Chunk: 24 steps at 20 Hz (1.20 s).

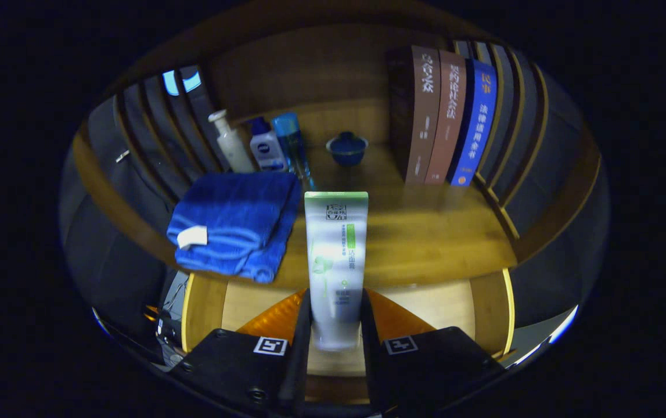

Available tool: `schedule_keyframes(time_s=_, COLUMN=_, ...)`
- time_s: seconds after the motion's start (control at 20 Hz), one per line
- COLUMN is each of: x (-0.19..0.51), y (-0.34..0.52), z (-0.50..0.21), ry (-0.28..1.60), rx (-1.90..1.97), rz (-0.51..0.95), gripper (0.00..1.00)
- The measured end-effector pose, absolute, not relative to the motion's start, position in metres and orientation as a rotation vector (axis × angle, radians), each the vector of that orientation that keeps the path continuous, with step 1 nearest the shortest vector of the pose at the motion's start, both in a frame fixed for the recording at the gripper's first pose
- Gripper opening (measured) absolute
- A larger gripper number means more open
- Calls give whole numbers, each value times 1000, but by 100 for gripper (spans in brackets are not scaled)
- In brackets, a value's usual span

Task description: Pull open the drawer, take out the items inside it, and place them on the countertop above the cabinet.

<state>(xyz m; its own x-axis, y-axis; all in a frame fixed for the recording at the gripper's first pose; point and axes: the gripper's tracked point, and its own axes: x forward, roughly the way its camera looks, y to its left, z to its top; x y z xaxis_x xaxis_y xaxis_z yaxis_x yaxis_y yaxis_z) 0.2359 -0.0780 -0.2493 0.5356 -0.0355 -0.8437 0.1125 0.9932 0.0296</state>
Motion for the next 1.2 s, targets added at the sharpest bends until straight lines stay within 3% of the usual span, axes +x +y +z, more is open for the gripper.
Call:
schedule_keyframes(time_s=0.3, x=301, y=-89, z=-296, ry=1079, rx=94, rz=-118, gripper=46)
schedule_keyframes(time_s=0.65, x=317, y=-94, z=-322, ry=1099, rx=77, rz=-140, gripper=49)
schedule_keyframes(time_s=0.9, x=310, y=-94, z=-306, ry=1065, rx=50, rz=-147, gripper=100)
schedule_keyframes(time_s=1.2, x=276, y=-86, z=-244, ry=859, rx=13, rz=-154, gripper=100)
